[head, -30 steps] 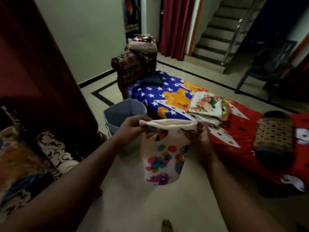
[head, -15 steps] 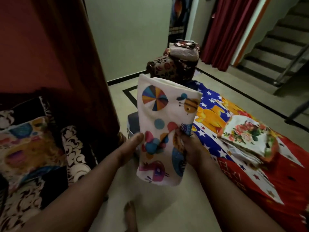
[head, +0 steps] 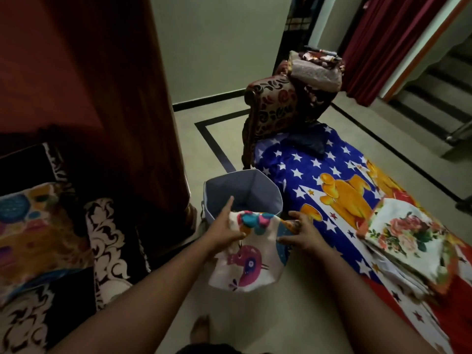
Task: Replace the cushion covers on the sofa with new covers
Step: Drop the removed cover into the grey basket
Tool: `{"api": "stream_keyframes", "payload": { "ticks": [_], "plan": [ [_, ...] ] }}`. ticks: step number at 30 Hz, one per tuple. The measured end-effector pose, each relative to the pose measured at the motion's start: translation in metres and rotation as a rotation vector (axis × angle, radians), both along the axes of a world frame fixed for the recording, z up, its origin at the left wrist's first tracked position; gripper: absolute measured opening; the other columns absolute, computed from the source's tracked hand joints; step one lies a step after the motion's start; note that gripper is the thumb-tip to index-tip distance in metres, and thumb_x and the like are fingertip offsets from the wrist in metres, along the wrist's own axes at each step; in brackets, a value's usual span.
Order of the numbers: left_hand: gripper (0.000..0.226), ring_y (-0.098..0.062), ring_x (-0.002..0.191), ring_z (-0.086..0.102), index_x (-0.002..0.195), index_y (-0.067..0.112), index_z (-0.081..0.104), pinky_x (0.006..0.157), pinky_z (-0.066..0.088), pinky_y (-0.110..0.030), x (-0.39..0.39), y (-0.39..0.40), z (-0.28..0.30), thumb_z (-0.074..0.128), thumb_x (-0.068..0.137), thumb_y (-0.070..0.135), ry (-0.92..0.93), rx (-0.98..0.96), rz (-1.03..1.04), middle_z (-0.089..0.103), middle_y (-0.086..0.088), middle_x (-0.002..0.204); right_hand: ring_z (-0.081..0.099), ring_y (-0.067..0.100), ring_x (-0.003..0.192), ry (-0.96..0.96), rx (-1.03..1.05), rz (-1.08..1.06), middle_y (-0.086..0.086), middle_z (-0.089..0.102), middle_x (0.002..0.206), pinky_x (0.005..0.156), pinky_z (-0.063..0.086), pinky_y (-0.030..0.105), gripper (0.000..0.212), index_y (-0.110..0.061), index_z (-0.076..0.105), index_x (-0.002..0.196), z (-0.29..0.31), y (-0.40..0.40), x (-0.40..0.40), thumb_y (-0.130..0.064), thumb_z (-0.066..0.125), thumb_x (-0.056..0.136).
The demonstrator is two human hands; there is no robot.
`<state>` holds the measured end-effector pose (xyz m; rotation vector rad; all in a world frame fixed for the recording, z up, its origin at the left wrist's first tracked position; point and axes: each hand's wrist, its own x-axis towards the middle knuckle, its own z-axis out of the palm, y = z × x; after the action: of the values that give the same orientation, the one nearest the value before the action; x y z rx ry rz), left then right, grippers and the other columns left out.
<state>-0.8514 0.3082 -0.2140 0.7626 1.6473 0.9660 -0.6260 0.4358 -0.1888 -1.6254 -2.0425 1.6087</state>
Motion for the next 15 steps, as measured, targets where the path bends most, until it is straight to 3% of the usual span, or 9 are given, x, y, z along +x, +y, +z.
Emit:
{"api": "stream_keyframes", "payload": {
  "ticks": [3,5,7,9,12,15],
  "plan": [
    [0.096,-0.019,0.130,0.051,0.157,0.043,0.024,0.094,0.049,-0.033,-0.030,0.021,-0.004,0.081,0.081,0.029,0.535,-0.129,-0.156,0.050,-0.002,0.148,0.055,0.012,0.105,-0.218,0.287,0.180,-0.006,0.046,0.121,0.073,0.057,0.023,0.060,-0.028,0.057,0.129,-0.009,0.020,-0.029,-0.016,0.085,0.077],
    [0.060,-0.017,0.114,0.054,0.137,0.044,0.052,0.093,0.043,-0.038,-0.047,0.037,-0.005,0.074,0.082,0.053,0.941,-0.201,-0.209,0.063,0.005,0.122,0.053,0.007,0.090,-0.350,0.483,0.302,-0.010,0.051,0.108,0.070,0.050,0.018,0.030,-0.029,0.068,0.115,-0.010,0.036,-0.048,-0.023,0.076,0.087],
    [0.040,-0.018,0.105,0.050,0.116,0.041,0.061,0.091,0.041,-0.042,-0.061,0.054,-0.008,0.066,0.083,0.063,1.158,-0.257,-0.222,0.060,0.005,0.110,0.050,0.006,0.092,-0.442,0.614,0.401,-0.010,0.050,0.107,0.076,0.051,0.022,0.018,-0.035,0.070,0.110,-0.016,0.059,-0.065,-0.036,0.069,0.092],
    [0.036,-0.021,0.110,0.046,0.111,0.040,0.062,0.092,0.039,-0.044,-0.073,0.069,-0.013,0.067,0.083,0.061,1.287,-0.284,-0.248,0.052,0.001,0.116,0.048,0.007,0.098,-0.465,0.655,0.458,-0.009,0.047,0.112,0.082,0.055,0.028,0.018,-0.038,0.067,0.109,-0.024,0.083,-0.078,-0.042,0.066,0.092],
    [0.032,-0.022,0.121,0.047,0.115,0.036,0.063,0.100,0.037,-0.046,-0.090,0.101,-0.026,0.065,0.088,0.053,1.361,-0.282,-0.306,0.054,0.000,0.125,0.053,0.010,0.104,-0.422,0.625,0.488,-0.008,0.052,0.114,0.083,0.057,0.033,0.019,-0.033,0.062,0.109,-0.034,0.126,-0.102,-0.035,0.068,0.091],
    [0.019,-0.022,0.110,0.060,0.110,0.034,0.061,0.098,0.040,-0.044,-0.104,0.140,-0.041,0.059,0.094,0.045,1.297,-0.308,-0.339,0.067,0.003,0.113,0.060,0.015,0.102,-0.367,0.638,0.490,-0.005,0.062,0.113,0.082,0.058,0.037,0.025,-0.029,0.060,0.112,-0.046,0.172,-0.126,-0.029,0.071,0.090]
  ]
}}
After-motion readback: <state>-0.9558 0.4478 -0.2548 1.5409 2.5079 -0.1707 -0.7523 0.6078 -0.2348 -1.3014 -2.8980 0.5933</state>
